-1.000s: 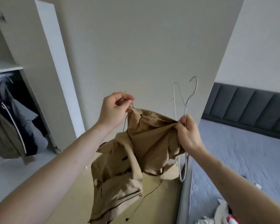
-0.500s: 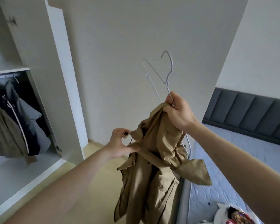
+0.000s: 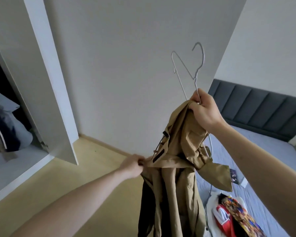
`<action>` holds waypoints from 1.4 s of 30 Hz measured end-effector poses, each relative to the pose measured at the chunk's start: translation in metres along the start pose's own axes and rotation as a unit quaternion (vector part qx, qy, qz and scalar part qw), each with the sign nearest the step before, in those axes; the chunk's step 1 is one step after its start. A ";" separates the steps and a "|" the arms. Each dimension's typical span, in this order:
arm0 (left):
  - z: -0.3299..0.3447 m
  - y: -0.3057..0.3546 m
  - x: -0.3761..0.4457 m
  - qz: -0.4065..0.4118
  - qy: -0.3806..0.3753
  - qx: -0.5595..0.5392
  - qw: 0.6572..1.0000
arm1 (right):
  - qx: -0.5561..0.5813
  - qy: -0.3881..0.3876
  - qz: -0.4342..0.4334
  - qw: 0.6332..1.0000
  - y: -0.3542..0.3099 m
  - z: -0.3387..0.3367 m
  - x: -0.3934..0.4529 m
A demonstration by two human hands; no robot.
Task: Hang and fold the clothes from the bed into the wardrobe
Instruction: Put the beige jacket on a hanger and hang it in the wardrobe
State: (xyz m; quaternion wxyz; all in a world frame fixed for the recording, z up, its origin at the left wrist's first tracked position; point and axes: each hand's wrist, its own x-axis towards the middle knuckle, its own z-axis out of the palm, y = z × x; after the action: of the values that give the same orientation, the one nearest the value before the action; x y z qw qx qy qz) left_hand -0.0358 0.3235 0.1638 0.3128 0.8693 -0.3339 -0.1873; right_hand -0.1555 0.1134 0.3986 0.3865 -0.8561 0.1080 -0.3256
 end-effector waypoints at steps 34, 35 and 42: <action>-0.235 0.154 -0.005 0.115 0.106 -0.029 0.987 | 0.035 -0.091 0.162 0.982 0.041 0.143 -0.079; -0.241 0.146 -0.005 0.114 0.119 -0.010 0.986 | 0.047 -0.081 0.166 0.982 0.044 0.144 -0.077; -0.256 0.049 -0.020 0.026 0.186 0.134 0.973 | 0.071 -0.033 0.148 0.986 0.041 0.134 -0.052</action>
State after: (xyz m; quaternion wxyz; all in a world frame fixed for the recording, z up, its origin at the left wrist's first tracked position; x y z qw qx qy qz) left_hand 0.0641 0.4161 0.3864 0.2553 0.9137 -0.3143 0.0325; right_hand -0.1064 0.1876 0.2785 0.4937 -0.8112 0.1968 -0.2436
